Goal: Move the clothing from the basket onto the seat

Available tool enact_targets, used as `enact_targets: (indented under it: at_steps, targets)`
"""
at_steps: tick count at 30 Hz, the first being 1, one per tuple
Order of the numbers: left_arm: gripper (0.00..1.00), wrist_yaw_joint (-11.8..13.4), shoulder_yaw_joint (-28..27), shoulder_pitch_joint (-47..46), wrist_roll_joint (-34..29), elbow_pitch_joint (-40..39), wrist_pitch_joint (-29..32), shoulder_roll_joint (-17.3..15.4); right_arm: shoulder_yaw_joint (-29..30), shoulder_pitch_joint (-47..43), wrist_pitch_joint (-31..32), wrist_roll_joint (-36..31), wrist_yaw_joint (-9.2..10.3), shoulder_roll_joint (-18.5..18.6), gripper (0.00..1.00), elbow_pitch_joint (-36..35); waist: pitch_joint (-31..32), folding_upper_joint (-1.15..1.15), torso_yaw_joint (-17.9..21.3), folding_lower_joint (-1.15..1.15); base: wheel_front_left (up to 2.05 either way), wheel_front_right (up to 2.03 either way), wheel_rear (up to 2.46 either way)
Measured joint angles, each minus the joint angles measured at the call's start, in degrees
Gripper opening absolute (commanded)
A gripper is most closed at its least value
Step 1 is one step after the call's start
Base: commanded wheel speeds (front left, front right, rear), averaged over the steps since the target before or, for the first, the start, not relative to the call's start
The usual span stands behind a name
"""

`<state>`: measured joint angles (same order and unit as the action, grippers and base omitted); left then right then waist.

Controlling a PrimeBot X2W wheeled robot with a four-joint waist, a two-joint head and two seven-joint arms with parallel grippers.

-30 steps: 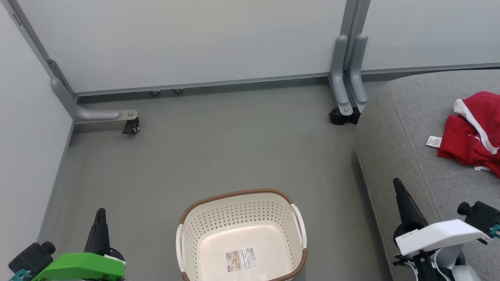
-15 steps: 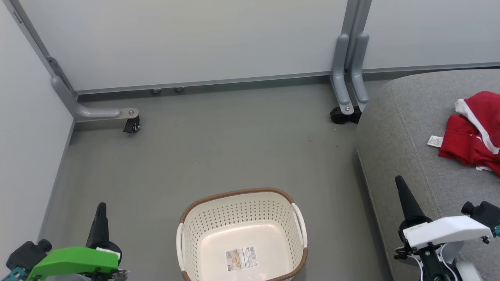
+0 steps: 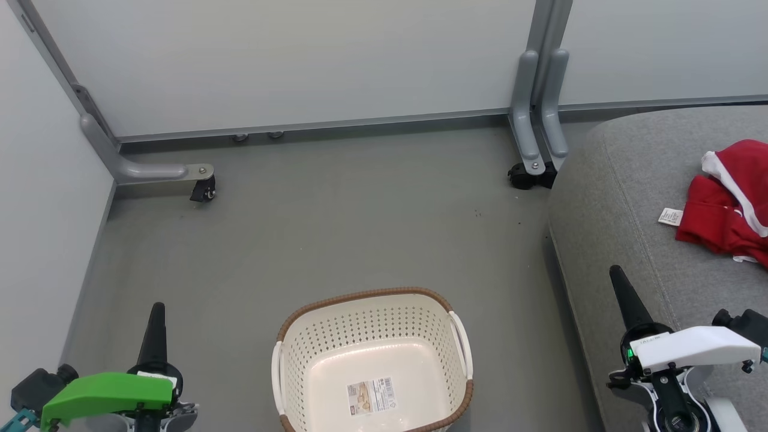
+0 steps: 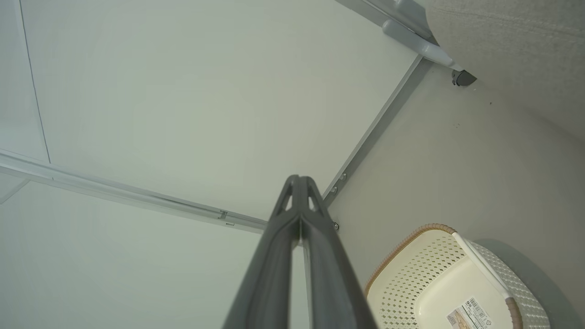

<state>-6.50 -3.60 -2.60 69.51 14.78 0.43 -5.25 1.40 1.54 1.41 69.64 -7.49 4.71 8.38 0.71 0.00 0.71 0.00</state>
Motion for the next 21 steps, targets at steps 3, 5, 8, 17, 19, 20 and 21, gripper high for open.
enact_targets:
  at_steps: [3,5,8,17,19,20,21]
  targets:
    - [0.0,-0.04,-0.18,-0.21,1.68,-0.04,0.34,0.14,0.12,0.08,0.12,1.62,0.0,0.01,0.0,0.41,-0.05,0.0,-0.04,0.0,0.0,0.0,0.0]
    - [0.0,-0.05,-0.3,-0.41,2.48,-0.08,0.64,0.27,0.24,0.27,0.29,2.8,0.0,0.0,0.0,0.67,-0.08,0.0,-0.07,0.0,0.0,0.0,0.0]
    - [0.0,-0.05,-0.47,-0.55,4.03,-0.12,1.01,0.43,0.41,0.63,0.53,4.42,0.0,0.0,0.0,0.98,-0.13,0.0,-0.11,0.0,0.0,0.0,0.0]
    - [0.0,-0.3,-1.07,-1.19,8.36,-0.22,2.11,0.85,0.94,1.35,1.03,8.9,0.01,0.0,0.0,2.05,-0.28,0.0,-0.22,0.0,0.0,0.0,0.0]
    - [0.0,-0.31,-1.22,-1.41,9.14,-0.25,2.49,0.88,1.04,1.55,1.23,9.85,0.0,0.0,0.0,2.23,-0.31,0.0,-0.25,0.0,0.0,0.0,0.0]
    - [0.0,-0.31,-1.29,-1.49,9.51,-0.26,2.53,0.93,1.09,1.65,1.29,10.42,0.01,-0.01,0.0,2.37,-0.33,0.0,-0.26,0.0,0.0,0.0,0.0]
    - [0.0,-0.31,-1.34,-1.52,9.98,-0.29,2.61,1.0,1.14,1.72,1.31,10.89,0.01,-0.01,0.0,2.47,-0.35,0.0,-0.28,0.0,0.0,0.0,0.0]
